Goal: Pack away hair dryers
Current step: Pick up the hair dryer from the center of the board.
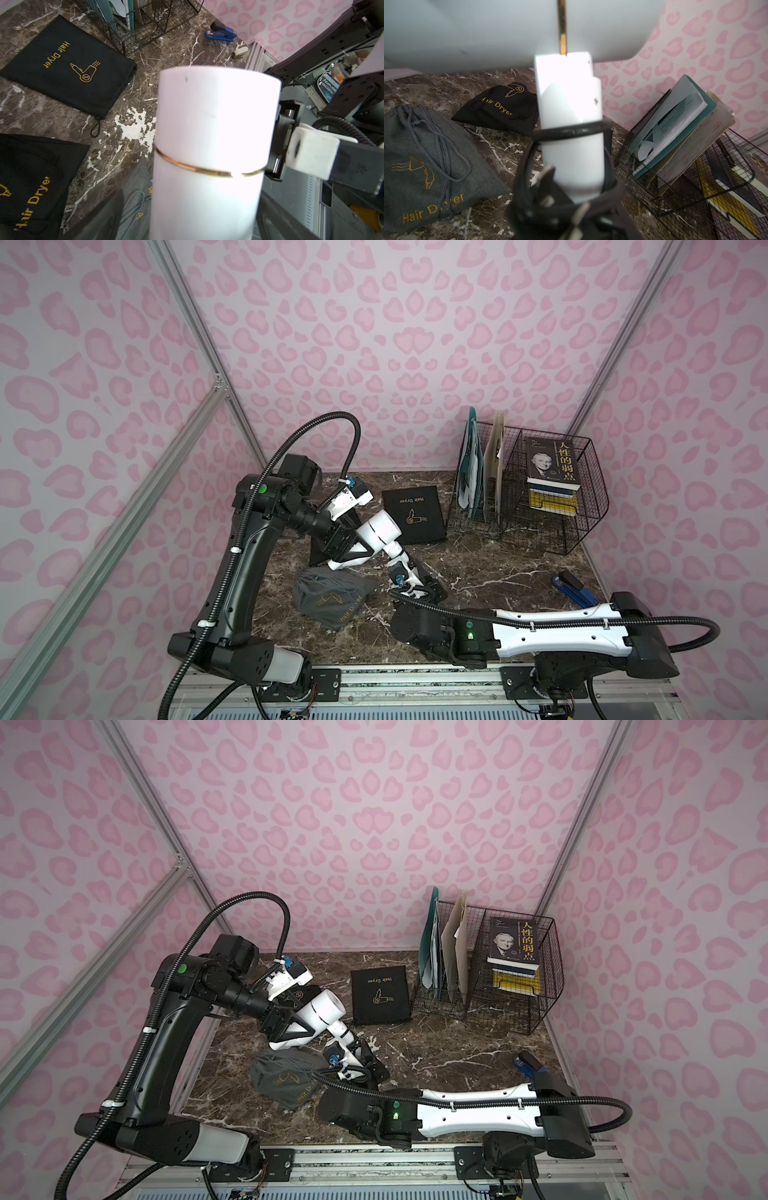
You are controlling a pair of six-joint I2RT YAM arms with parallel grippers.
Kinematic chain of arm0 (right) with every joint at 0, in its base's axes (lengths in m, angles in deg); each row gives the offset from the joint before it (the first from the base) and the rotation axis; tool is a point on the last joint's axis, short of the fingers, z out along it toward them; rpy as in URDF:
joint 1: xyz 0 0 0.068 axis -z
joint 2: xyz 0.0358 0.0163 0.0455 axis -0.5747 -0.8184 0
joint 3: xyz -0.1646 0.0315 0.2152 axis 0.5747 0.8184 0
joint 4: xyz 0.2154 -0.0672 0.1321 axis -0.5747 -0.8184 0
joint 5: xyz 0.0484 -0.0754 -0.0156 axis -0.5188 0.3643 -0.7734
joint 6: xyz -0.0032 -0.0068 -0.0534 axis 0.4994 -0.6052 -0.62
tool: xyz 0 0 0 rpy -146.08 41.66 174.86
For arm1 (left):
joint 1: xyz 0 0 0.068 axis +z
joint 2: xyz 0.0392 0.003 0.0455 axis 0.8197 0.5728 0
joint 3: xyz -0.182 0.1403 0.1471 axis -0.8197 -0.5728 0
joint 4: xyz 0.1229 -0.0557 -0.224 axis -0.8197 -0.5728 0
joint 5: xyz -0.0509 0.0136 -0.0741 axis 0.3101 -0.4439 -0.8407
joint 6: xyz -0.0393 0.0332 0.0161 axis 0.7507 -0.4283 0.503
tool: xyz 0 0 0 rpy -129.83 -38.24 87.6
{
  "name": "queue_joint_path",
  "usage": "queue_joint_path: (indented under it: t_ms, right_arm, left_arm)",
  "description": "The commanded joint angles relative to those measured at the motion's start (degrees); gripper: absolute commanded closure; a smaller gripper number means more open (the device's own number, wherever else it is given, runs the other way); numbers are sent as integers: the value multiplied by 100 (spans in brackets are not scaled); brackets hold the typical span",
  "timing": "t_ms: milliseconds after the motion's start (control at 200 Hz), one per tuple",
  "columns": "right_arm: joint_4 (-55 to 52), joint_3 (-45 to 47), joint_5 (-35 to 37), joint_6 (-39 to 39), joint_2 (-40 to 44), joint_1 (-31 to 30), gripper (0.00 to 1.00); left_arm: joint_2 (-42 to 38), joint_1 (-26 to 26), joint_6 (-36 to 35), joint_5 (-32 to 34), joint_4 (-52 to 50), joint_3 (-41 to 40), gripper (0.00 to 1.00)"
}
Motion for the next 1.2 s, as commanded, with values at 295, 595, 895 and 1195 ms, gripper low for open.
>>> queue_joint_path:
  t_ms: [295,595,895,1195]
  right_arm:
    - [604,87,657,-508,63,-171,100]
    - [594,39,777,-619,32,-307,100]
    - [760,76,955,-814,-13,-338,100]
    - [991,191,1046,-931,55,-338,100]
  left_arm:
    - [61,-384,-564,-405,-785,47,6]
    - [80,-393,-968,-483,-1117,186,13]
    - [156,-402,-1267,-733,-1501,144,19]
    - [113,-402,-1293,-571,-1501,16,13]
